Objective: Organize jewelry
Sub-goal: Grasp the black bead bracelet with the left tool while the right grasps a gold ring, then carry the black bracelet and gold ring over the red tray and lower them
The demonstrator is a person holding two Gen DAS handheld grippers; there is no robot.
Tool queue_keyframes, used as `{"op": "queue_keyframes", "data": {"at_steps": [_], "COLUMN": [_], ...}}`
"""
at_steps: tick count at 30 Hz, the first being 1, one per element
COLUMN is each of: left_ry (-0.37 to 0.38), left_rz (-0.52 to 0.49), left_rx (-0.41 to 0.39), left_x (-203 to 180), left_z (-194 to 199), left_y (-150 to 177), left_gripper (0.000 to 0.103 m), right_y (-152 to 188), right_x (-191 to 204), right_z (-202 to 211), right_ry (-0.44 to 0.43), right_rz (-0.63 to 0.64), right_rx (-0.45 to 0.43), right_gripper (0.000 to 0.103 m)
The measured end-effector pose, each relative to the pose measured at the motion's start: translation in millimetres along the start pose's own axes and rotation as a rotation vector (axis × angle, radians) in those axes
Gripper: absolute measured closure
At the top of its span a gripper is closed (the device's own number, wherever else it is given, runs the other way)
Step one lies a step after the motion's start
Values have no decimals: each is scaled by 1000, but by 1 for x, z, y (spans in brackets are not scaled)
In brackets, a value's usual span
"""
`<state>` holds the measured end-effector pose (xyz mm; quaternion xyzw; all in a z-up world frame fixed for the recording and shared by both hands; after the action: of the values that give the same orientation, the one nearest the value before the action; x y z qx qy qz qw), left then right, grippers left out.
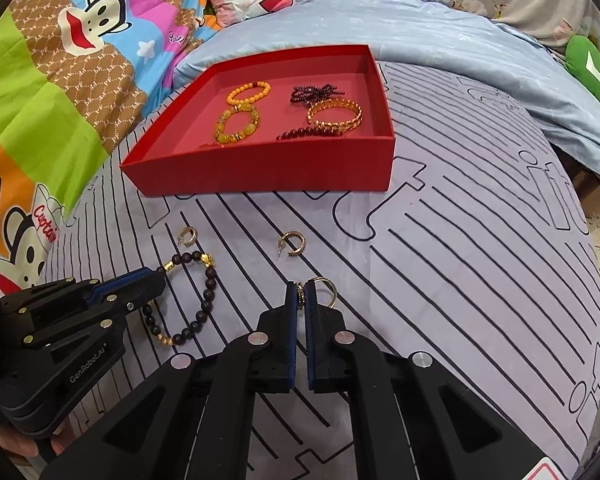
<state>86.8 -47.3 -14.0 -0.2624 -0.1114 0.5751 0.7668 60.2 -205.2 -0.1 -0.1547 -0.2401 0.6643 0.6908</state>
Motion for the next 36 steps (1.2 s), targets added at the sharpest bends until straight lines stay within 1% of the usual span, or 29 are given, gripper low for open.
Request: {"op": "queue_keyframes", "data": {"at_steps": [6, 11, 16, 19, 22, 24, 27, 29, 32, 34, 36], "left_ry": [20, 35, 42, 56, 68, 53, 28, 9, -27, -53, -62], "left_rz": [-5, -26, -64, -77, -81, -90, -86, -81, -70, -63, -51], "left_rx": [-26, -57, -123, -169, -214, -239, -244, -234, -213, -197, -182], "left_x": [-3, -8, -17, -21, -22, -22, -18, -15, -7, 0, 6], "left_z": [17, 32, 48, 56, 60, 56, 39, 25, 2, -15, -28], "left_y": [-8, -24, -54, -79, -108, -129, -154, -168, -183, -190, -195], "left_gripper": [96, 96, 95, 95, 95, 95, 95, 95, 95, 96, 95], "right_y": [-9, -21, -49, -70, -98, -119, -143, -159, -175, -181, -187], "right_x": [-1, -3, -4, -3, -3, -3, 0, 3, 6, 8, 11], "right_z": [11, 16, 24, 27, 27, 23, 10, -5, -27, -42, -60], "right_ry": [-34, -77, -98, -107, -121, -131, -127, -124, -135, -136, -132], "right_rz": [-22, -45, -42, -36, -29, -27, -14, -7, -7, -2, 5], "right_rx": [-22, -36, -76, -102, -125, -136, -137, -127, -103, -84, -65], "right_gripper": [99, 99, 99, 99, 99, 99, 99, 99, 99, 99, 99]}}
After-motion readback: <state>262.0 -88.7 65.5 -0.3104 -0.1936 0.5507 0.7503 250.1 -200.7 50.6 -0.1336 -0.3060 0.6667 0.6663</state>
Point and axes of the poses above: each gripper's, at about its wrist camera, not at the fingertips, and z roughly against the way its jaws point, x to its left, y to its underside, the point moved 3 cm from there along -z, roughly the way its jaws point
